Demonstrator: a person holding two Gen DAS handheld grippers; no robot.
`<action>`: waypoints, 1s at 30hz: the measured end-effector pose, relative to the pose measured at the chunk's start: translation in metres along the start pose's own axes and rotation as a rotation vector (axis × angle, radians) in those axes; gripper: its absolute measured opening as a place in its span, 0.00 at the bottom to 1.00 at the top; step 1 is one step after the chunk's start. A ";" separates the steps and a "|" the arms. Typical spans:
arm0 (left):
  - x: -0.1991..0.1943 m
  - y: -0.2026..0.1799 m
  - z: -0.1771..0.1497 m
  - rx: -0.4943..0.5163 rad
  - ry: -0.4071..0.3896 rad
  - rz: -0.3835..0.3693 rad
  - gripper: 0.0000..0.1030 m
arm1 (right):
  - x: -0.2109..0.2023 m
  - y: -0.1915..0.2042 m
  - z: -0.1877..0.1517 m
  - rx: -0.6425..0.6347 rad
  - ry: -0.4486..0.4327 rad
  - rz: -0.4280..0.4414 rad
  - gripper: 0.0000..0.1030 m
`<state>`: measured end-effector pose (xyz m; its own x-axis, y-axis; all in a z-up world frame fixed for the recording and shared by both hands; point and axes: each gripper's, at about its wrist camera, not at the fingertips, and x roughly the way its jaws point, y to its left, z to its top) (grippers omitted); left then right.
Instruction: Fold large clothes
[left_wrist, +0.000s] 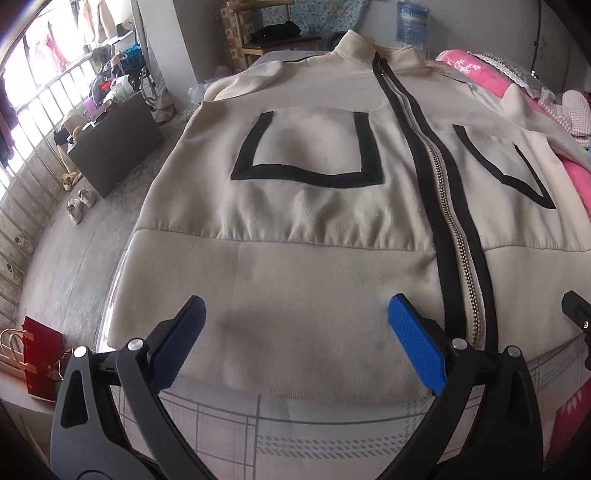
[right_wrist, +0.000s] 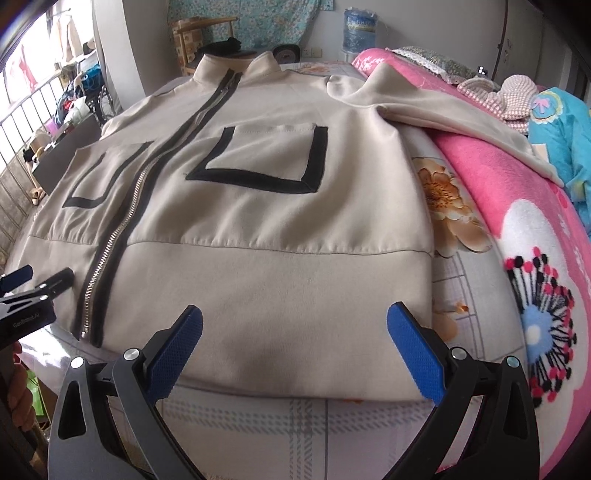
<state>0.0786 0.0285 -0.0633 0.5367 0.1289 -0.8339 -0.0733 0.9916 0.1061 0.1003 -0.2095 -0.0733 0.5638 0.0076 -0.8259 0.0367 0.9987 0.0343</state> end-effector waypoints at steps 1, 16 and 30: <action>0.001 0.001 0.001 -0.004 0.001 -0.007 0.93 | 0.003 0.000 0.000 -0.005 0.004 -0.002 0.95; 0.002 0.015 -0.004 -0.050 -0.032 -0.109 0.93 | 0.000 -0.009 -0.005 -0.034 -0.051 0.079 0.95; -0.015 0.126 -0.017 -0.227 -0.144 -0.033 0.67 | -0.023 -0.075 -0.010 0.089 -0.120 0.040 0.86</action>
<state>0.0471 0.1511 -0.0471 0.6545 0.1120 -0.7477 -0.2318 0.9711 -0.0574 0.0767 -0.2838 -0.0622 0.6605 0.0363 -0.7499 0.0818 0.9894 0.1199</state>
